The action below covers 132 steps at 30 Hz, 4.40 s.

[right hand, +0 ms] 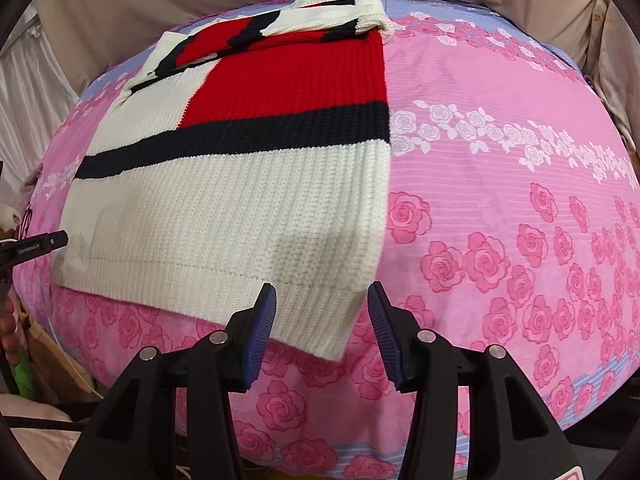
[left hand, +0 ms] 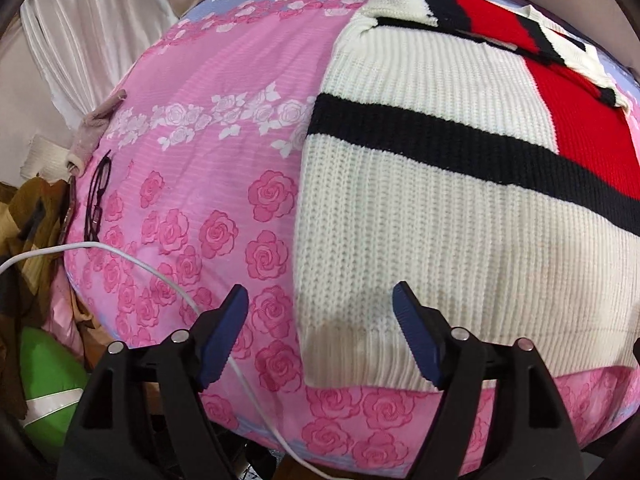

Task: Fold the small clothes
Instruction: 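Open both tools and lift them away from the folded sweater, then lower both tools to the sweater hem and close on it, then lift the hem with both tools and fold it over toward the collar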

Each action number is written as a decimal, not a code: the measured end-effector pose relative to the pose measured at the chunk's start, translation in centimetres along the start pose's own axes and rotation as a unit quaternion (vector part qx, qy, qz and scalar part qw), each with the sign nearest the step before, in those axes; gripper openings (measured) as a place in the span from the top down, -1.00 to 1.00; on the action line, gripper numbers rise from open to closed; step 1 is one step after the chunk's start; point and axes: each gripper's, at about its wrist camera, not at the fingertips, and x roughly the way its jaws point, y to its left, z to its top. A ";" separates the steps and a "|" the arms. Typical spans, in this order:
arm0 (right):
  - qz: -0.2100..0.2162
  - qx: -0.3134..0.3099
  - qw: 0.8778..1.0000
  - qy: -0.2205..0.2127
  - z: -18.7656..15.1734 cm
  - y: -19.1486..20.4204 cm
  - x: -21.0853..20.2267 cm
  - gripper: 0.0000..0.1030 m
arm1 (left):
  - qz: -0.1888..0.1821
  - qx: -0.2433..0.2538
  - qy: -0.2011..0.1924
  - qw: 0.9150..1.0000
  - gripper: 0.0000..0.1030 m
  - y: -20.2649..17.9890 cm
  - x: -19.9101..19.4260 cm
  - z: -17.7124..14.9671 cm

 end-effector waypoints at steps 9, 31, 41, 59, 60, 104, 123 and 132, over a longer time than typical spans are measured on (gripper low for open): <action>-0.003 0.046 0.999 0.005 -0.1 -0.3 0.9 -0.06 | -0.085 -0.038 0.027 0.995 -0.60 3.1 1.8 -0.2; 0.008 0.049 0.999 0.009 0.3 0.4 2.1 0.31 | -0.152 -0.078 0.050 0.984 0.44 4.9 2.3 0.0; 0.032 0.035 0.999 -0.019 1.1 0.0 0.0 0.85 | -0.196 -0.110 0.044 0.973 0.75 6.4 -0.3 0.2; 0.018 0.039 0.999 0.018 0.6 -0.3 1.9 0.61 | -0.168 -0.100 0.033 0.980 -0.08 3.8 0.8 -0.1; 0.017 0.038 0.999 0.018 0.6 -0.3 2.0 0.61 | -0.163 -0.090 0.032 0.982 -0.09 3.5 1.0 0.1; 0.027 0.060 0.958 -0.279 30.8 0.6 -4.7 0.87 | -0.185 -0.054 -0.201 0.960 0.91 -1.1 -7.8 29.7; -0.023 0.066 0.986 -0.154 39.0 -1.0 14.1 0.84 | -0.096 -0.010 -0.128 0.987 0.85 -9.8 8.6 38.7; -0.028 0.064 0.973 -0.222 34.6 -2.0 7.6 -0.09 | -0.103 -0.011 -0.152 0.983 -0.20 -7.1 5.5 35.5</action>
